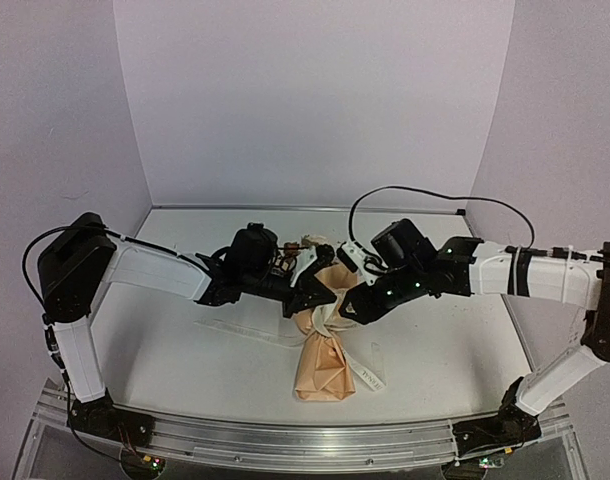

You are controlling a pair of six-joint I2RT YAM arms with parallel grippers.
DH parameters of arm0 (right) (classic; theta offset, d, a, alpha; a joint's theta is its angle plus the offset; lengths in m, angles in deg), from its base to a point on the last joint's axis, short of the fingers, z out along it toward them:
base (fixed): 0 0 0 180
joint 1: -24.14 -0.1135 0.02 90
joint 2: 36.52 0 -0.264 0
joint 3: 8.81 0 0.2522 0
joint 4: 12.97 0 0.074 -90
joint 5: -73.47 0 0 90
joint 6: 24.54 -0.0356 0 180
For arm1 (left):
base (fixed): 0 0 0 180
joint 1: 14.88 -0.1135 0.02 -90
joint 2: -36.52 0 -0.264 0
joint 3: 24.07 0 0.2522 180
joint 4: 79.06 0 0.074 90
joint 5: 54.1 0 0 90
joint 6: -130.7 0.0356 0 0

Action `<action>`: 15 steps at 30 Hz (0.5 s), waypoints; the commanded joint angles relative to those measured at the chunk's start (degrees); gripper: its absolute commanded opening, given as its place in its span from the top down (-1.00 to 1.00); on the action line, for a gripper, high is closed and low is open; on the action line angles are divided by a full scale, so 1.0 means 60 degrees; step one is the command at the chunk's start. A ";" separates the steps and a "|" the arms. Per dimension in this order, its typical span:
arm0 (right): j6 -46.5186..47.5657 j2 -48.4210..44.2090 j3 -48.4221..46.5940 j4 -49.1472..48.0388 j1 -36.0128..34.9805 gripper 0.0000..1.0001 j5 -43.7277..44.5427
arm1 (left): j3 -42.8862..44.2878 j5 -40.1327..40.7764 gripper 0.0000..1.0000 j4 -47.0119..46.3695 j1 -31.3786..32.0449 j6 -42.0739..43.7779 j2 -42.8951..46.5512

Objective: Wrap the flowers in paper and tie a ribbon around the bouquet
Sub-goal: Cross the half-tied ribbon over the folded bouquet.

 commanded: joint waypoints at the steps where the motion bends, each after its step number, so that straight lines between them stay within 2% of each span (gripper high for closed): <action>1: -0.0186 -0.0932 0.1019 -0.1512 -0.0064 -0.05 0.0966 | -0.0270 0.0721 1.00 -0.1249 -0.0096 -0.1108 0.0415; 7: -0.0337 -0.1333 0.2373 -0.3067 -0.0059 -0.16 0.1253 | -0.0147 0.0652 1.00 -0.1495 -0.0319 -0.1987 0.0360; 11: -0.0529 -0.0936 0.3304 -0.5254 -0.0064 -0.19 0.0977 | 0.0137 0.0329 1.00 -0.1230 -0.0401 -0.2232 0.0277; 15: -0.0517 -0.0503 0.3412 -0.6125 -0.0064 -0.19 0.0770 | 0.0154 -0.0257 0.99 -0.1227 -0.0549 -0.2452 0.0250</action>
